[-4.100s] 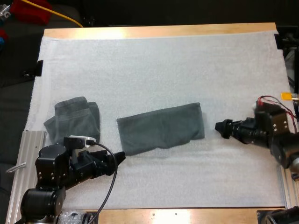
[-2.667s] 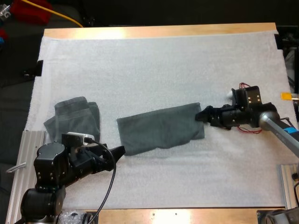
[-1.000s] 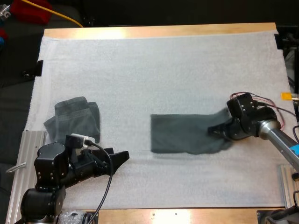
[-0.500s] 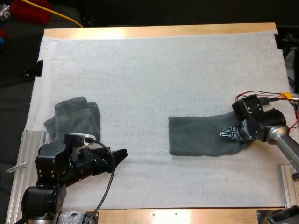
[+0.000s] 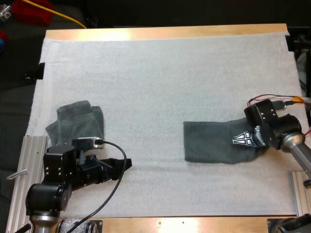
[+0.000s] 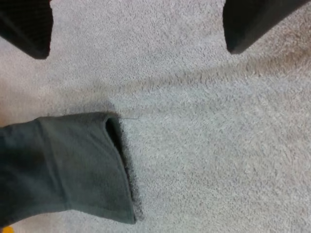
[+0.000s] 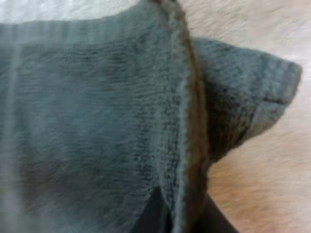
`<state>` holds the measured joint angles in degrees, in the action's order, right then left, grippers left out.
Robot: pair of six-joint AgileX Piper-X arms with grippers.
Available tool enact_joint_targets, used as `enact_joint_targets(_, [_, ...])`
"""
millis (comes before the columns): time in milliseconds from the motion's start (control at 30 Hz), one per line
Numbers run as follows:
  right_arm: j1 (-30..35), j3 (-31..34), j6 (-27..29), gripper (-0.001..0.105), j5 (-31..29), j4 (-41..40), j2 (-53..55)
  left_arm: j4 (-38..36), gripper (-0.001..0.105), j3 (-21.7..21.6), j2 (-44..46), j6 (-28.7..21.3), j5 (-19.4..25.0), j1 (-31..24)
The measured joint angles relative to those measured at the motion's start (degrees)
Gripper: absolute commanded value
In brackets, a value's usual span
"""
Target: Pick towel from pile, fold and stack
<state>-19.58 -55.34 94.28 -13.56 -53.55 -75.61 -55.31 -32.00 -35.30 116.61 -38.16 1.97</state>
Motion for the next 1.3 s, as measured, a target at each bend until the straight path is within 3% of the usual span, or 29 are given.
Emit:
enact_joint_targets(467, [-0.2,0.0,-10.0,0.002,20.0,4.0,0.0,0.0,0.070,0.0,0.0,-0.1,0.0,0.0])
enact_joint_targets(933, [-10.9,0.0,-17.3,0.002,21.5,11.7,-4.2,0.0,0.070,0.0,0.0,-0.1,-0.9,0.0])
enact_joint_targets(1300, [-12.7,0.0,-25.0,0.002,21.5,20.4,-10.5,0.0,0.070,0.0,0.0,-0.1,-1.2,0.0])
